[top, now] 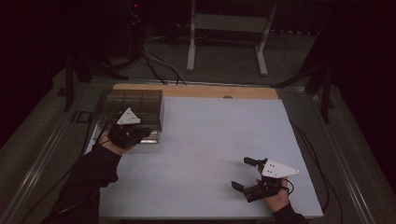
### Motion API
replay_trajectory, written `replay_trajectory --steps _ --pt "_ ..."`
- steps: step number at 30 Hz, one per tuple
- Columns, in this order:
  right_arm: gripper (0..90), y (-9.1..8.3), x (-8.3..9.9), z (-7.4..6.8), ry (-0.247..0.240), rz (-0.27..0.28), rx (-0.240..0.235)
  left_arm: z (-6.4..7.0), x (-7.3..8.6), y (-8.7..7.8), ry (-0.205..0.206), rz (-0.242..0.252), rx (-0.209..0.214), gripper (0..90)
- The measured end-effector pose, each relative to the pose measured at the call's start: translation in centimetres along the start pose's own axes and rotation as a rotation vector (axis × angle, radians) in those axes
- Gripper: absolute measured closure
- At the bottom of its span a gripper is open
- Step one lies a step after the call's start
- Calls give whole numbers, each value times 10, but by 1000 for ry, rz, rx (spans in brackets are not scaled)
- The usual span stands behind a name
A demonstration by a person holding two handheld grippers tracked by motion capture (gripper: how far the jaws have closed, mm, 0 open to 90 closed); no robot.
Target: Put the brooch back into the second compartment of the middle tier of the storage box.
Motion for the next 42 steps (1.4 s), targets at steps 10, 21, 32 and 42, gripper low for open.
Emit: replay_trajectory --steps 10,21,32,42 --pt "0 0 0 0 -2 -2 3 -11 11 -10 -21 -9 -25 871" --pt "0 0 0 0 -2 -2 4 -27 27 -17 -67 -8 -53 871" --pt "0 0 0 0 -2 -2 4 -43 43 -17 -124 0 -80 871" --pt "0 0 0 0 -3 -2 5 -50 52 -5 -146 4 -91 870"
Point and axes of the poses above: each handheld gripper's, and its own axes: y roughly forward along the jaws, x roughly out of its underside, z roughly to its right, the point moved 10 cm from there along y, roughly forward along the jaws, and after that the axes turned 12 degrees about y, right-handed, at the moved point
